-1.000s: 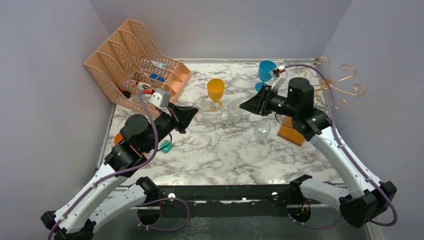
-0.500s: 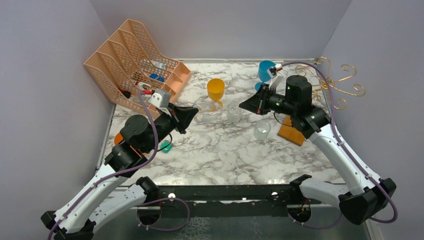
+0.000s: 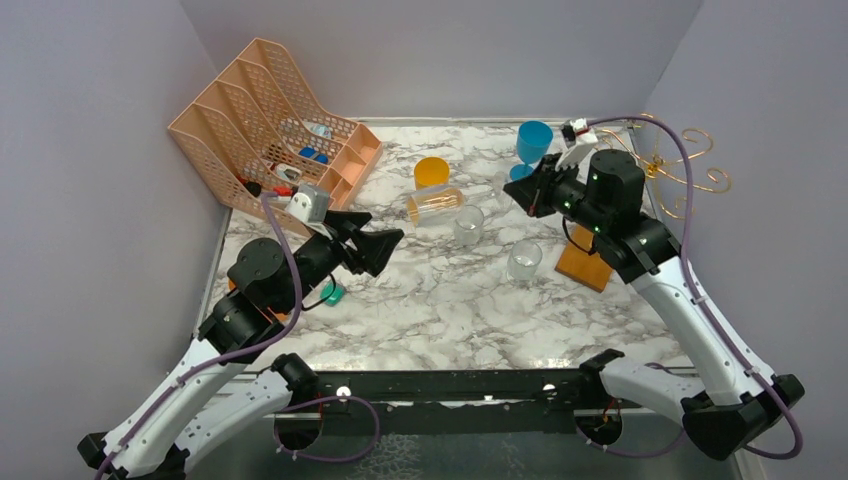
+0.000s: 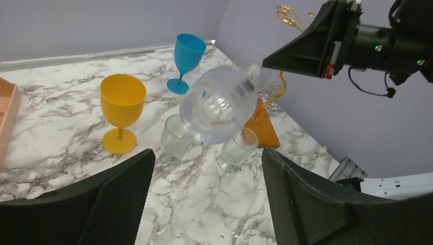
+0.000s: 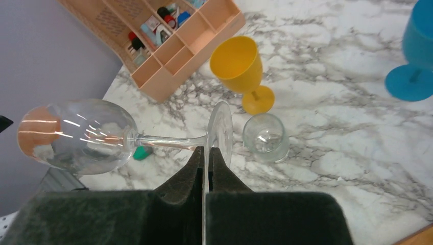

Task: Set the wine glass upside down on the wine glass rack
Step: Turn the wine glass upside down at the wine rack.

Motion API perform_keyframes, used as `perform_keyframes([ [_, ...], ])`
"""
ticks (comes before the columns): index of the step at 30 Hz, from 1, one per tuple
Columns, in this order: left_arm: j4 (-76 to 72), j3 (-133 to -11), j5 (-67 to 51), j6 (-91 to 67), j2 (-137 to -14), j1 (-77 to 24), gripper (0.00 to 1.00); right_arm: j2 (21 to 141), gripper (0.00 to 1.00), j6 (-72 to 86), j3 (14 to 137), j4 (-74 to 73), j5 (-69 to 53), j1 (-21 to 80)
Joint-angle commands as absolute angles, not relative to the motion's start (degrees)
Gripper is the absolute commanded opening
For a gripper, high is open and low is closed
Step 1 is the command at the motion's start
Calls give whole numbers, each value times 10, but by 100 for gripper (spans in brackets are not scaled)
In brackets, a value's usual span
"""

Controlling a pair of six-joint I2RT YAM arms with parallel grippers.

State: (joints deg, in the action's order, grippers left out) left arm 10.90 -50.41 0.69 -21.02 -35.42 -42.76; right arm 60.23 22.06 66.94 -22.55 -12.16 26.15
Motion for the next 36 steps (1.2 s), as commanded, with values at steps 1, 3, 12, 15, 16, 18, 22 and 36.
perform_keyframes([
  [1, 147, -516, 17, -210, -342, -428, 84, 583, 1, 149, 713, -186, -34, 260],
  [3, 153, -515, 21, -205, -337, -428, 89, 587, 1, 119, 726, -183, -16, 260],
  [12, 160, -478, 49, -185, -328, -428, 100, 595, 1, -22, 791, -157, -1, 260],
  [15, 157, -457, 53, -178, -330, -428, 99, 614, 1, -82, 834, -179, 3, 260],
  [16, 155, -450, 54, -175, -331, -428, 100, 623, 1, -101, 850, -188, 9, 260],
  [18, 149, -434, 53, -164, -331, -428, 99, 635, 1, -132, 881, -199, 25, 260],
  [22, 132, -405, 52, -141, -329, -428, 99, 644, 1, -178, 904, -197, 46, 260],
  [36, 127, -372, 64, -118, -305, -428, 99, 725, 1, -446, 947, -133, 206, 260],
])
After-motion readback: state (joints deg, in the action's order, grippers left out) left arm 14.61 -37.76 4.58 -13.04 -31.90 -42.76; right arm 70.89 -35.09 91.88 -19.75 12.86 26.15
